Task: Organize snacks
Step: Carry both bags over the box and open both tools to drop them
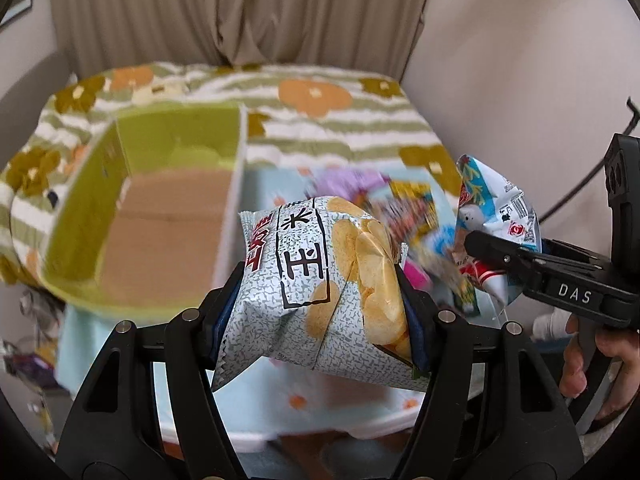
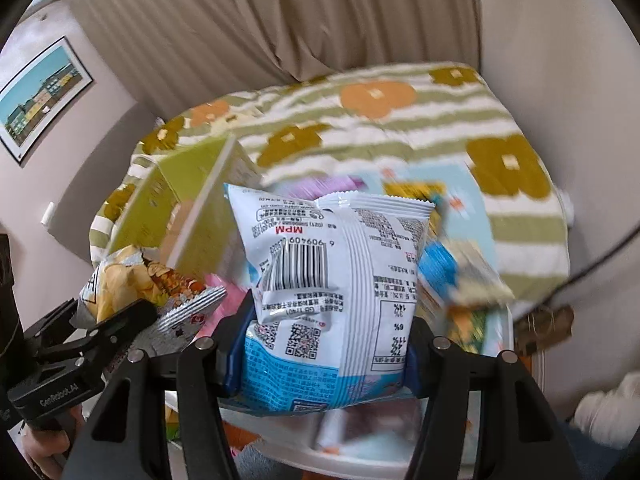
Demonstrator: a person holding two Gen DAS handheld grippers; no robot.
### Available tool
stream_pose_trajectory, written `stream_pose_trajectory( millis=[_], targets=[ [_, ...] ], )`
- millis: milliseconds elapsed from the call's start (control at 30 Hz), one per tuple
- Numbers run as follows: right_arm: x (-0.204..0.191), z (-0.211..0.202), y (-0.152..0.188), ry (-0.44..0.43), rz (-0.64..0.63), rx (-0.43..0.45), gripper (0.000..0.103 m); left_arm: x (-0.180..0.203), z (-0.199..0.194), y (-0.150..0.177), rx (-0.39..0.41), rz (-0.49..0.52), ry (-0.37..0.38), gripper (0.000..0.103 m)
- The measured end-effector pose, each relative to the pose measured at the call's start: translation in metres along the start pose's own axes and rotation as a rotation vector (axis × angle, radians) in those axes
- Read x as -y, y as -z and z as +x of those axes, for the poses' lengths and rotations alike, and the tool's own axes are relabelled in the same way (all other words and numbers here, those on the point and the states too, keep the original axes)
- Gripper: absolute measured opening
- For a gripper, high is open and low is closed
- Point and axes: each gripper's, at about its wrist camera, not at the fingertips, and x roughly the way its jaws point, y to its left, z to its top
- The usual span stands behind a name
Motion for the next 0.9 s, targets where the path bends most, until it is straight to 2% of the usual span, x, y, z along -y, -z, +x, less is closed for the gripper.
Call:
stream_pose_trajectory(
  millis=[200, 367, 533, 733, 767, 833, 867, 900],
  targets=[
    [-0.069, 0.029, -0.049, -0.007, -0.035, 0.043, 0.056, -0.074, -0.003, -0.056, 0.044, 0.022, 0.0, 0.063],
    [-0.12, 0.066, -0.081, -0.007, -0.049, 0.045, 0.056, -0.141, 0.015, -0.099, 0.037, 0.034, -0.012, 0.063],
    [-0.157, 0.11, -0.106, 0.015, -0.034, 0.023, 0.056, -0.199, 0.053, -0.132, -0.003, 0.051, -0.005, 0.064],
    [-0.179, 0.156, -0.121, 0.051, -0.006, -0.026, 0.056, -0.241, 0.11, -0.148, -0.074, 0.078, 0.012, 0.064],
    [-0.182, 0.162, -0.122, 0.057, -0.006, -0.034, 0.056, -0.243, 0.118, -0.148, -0.081, 0.079, 0.009, 0.067],
    [-0.186, 0.172, -0.123, 0.063, -0.005, -0.052, 0.056, -0.248, 0.132, -0.147, -0.102, 0.082, 0.004, 0.08],
    [-0.187, 0.176, -0.124, 0.064, -0.004, -0.059, 0.056, -0.25, 0.138, -0.146, -0.11, 0.083, -0.007, 0.097],
    [-0.187, 0.18, -0.123, 0.067, -0.005, -0.066, 0.056, -0.251, 0.142, -0.144, -0.112, 0.084, -0.014, 0.102]
  ],
)
